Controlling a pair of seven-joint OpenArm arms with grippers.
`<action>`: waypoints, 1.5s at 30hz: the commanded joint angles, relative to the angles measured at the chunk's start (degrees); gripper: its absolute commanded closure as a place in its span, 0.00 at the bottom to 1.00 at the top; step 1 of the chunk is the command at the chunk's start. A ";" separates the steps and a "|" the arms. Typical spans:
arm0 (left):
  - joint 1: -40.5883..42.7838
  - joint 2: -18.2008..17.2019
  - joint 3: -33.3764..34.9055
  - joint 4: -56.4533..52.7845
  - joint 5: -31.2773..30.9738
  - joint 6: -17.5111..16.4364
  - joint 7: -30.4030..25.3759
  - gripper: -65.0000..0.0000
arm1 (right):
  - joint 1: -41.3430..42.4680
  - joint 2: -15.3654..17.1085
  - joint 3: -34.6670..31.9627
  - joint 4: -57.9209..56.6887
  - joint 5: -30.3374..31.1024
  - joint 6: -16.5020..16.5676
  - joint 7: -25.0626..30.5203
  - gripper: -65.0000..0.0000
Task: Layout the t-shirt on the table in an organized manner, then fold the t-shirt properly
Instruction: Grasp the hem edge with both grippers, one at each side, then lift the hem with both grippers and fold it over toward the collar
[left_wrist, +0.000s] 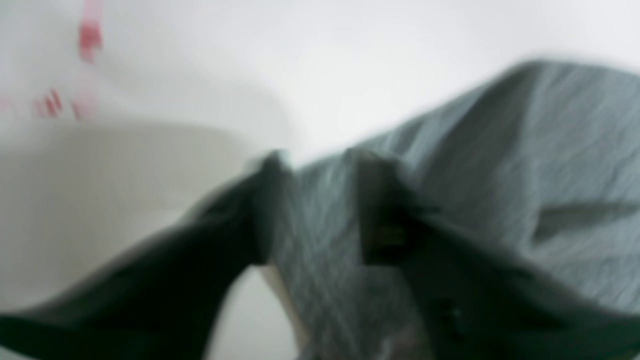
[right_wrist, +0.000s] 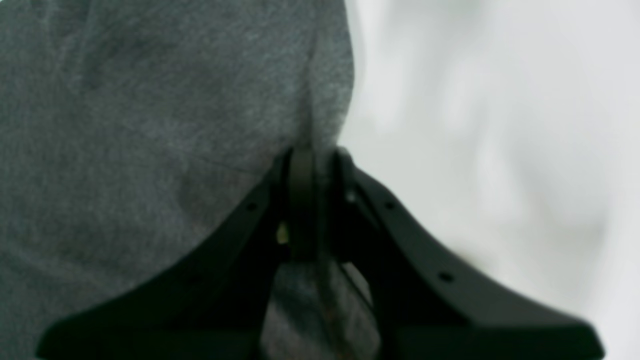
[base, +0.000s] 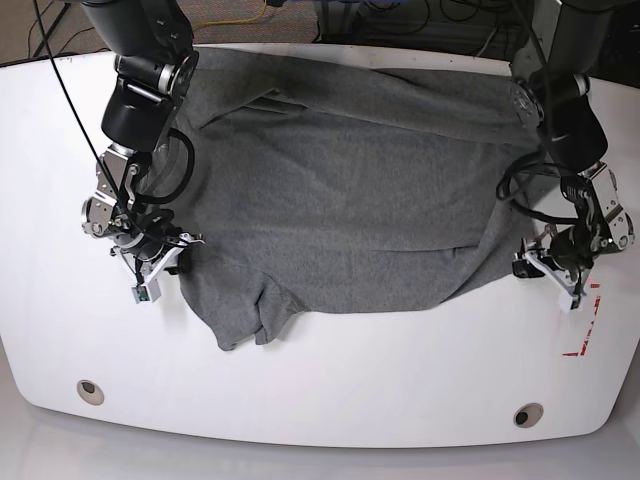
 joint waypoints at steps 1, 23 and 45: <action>-0.38 -0.81 -0.07 0.78 -0.79 -0.08 -0.87 0.40 | 1.59 0.66 0.09 0.96 0.62 0.12 1.23 0.91; 1.46 1.12 -0.07 0.69 -0.53 0.10 -1.13 0.91 | 1.59 0.66 0.09 0.96 0.62 0.12 1.32 0.91; -0.29 0.86 0.11 3.85 -0.70 -0.16 -1.05 1.00 | 1.76 0.57 0.09 1.31 0.71 0.12 1.14 0.91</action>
